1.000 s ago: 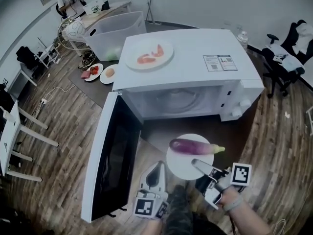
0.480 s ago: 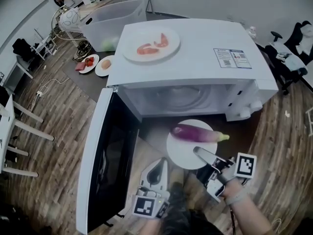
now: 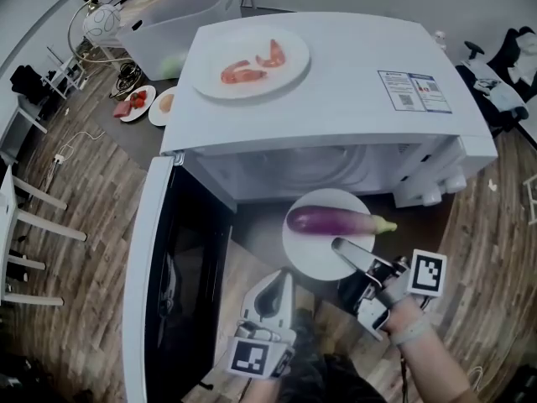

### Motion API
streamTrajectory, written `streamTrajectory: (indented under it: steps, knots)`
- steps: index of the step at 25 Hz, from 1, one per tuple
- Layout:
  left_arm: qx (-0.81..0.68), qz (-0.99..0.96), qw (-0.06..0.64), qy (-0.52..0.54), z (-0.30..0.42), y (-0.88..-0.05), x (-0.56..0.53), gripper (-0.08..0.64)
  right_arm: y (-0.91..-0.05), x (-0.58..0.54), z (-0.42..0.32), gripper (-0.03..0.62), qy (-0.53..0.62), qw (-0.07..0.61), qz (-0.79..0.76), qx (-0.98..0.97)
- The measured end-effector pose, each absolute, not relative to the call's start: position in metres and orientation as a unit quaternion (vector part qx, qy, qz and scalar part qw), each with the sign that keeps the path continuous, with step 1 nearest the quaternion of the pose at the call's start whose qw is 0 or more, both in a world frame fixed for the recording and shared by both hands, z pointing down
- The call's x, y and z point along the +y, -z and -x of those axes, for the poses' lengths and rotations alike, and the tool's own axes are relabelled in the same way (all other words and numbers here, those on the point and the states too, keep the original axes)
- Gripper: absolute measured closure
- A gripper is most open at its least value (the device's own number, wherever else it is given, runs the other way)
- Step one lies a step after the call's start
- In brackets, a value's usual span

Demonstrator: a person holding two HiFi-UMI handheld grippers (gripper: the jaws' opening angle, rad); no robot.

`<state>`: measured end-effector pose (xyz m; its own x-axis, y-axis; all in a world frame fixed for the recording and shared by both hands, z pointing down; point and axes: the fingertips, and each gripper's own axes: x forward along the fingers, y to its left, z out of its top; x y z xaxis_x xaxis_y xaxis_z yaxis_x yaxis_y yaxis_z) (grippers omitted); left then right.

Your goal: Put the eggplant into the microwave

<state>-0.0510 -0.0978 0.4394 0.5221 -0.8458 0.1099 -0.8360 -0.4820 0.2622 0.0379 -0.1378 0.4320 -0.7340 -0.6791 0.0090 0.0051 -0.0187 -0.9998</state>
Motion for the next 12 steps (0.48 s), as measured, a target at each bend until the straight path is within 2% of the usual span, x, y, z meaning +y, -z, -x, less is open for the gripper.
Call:
streamTrajectory:
  steps: [12]
  knots:
    - [-0.483,-0.863,0.145,0.027,0.043,-0.432,-0.121,0.56,-0.429,-0.167,-0.031,0.584,0.668,0.272,0.258,0.643]
